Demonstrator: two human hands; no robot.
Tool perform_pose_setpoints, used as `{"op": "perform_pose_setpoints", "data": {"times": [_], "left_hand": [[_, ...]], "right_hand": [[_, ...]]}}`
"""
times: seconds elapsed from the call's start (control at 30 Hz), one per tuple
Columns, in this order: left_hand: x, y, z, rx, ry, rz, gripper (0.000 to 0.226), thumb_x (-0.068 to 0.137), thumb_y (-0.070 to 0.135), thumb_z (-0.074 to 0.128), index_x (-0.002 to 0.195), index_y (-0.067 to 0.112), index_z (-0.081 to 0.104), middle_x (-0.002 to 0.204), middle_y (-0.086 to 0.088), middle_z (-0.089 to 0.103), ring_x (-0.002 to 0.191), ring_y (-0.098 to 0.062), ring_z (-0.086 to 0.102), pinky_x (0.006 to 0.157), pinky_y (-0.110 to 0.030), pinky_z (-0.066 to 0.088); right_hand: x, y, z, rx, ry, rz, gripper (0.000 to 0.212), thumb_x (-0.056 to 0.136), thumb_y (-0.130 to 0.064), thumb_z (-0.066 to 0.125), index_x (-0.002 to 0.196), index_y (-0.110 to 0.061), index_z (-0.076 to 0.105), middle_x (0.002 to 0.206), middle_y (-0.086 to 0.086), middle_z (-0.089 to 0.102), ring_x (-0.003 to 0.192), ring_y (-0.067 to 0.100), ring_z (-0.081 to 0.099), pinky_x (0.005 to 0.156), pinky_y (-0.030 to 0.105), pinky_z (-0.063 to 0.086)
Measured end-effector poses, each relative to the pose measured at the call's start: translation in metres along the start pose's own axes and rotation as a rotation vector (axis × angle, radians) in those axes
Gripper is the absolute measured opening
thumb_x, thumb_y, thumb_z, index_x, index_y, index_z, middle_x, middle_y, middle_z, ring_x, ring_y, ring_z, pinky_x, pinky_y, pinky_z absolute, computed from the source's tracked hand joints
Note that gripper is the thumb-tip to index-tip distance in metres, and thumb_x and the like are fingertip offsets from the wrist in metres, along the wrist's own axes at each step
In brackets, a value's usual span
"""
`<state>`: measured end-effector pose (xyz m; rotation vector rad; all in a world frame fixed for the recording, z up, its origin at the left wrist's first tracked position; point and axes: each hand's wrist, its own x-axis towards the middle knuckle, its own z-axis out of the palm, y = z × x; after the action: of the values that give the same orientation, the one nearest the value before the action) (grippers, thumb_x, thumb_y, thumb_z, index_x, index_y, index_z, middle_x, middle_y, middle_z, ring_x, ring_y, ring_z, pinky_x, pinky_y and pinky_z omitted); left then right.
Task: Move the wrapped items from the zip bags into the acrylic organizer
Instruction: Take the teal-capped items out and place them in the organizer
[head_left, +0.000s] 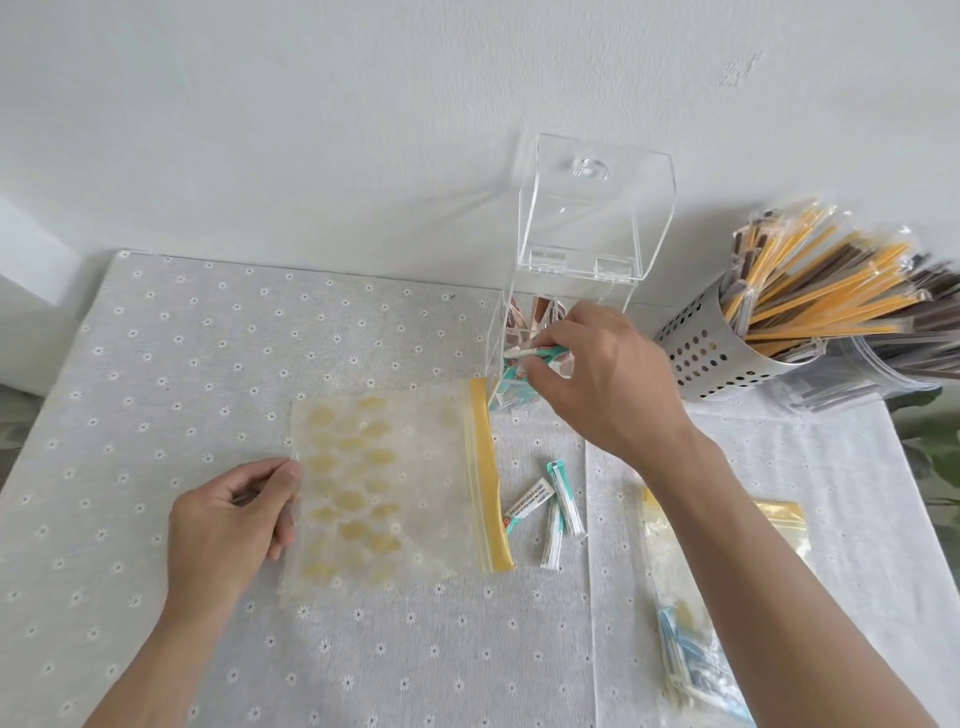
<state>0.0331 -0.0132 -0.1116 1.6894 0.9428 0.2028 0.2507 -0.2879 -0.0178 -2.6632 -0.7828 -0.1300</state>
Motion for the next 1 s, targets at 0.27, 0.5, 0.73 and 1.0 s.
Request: {"op": "perform_pose_setpoints", "data": {"times": [0.27,0.5,0.73,1.0], "left_hand": [[0.003,0.000,-0.004,0.001,-0.024,-0.027,0.014,0.099,0.016,0.078,0.086,0.013,0.083,0.054,-0.016,0.064,0.038,-0.023,0.047,0.039,-0.020,0.042],[0.002,0.002,-0.004,0.003,-0.031,-0.049,0.015,0.099,0.017,0.078,0.086,0.012,0.083,0.054,-0.017,0.064,0.038,-0.024,0.047,0.039,-0.020,0.042],[0.003,0.004,-0.005,0.047,-0.025,-0.070,0.012,0.099,0.018,0.078,0.087,0.016,0.083,0.057,-0.015,0.067,0.040,-0.021,0.052,0.040,-0.018,0.046],[-0.007,0.022,0.007,0.763,-0.047,0.650,0.042,0.103,0.035,0.068,0.141,0.019,0.069,0.149,-0.003,0.059,0.134,-0.033,0.057,0.103,-0.053,0.052]], "right_hand": [[0.003,0.000,-0.009,0.061,-0.016,-0.031,0.012,0.096,-0.031,0.072,0.106,-0.027,0.078,0.100,-0.008,0.069,0.101,0.021,0.063,0.067,0.041,0.057],[0.006,0.001,-0.010,-0.035,-0.151,-0.160,0.023,0.095,-0.022,0.059,0.099,-0.029,0.080,0.104,-0.019,0.077,0.092,0.017,0.056,0.058,0.028,0.040],[0.014,-0.005,-0.006,-0.149,-0.294,-0.158,0.031,0.099,-0.024,0.047,0.100,-0.030,0.078,0.095,-0.010,0.078,0.099,0.020,0.063,0.063,0.031,0.040],[-0.023,-0.003,-0.025,0.097,0.107,-0.126,0.020,0.099,-0.013,0.063,0.111,-0.019,0.079,0.108,-0.007,0.075,0.097,0.022,0.067,0.066,0.039,0.057]]}}
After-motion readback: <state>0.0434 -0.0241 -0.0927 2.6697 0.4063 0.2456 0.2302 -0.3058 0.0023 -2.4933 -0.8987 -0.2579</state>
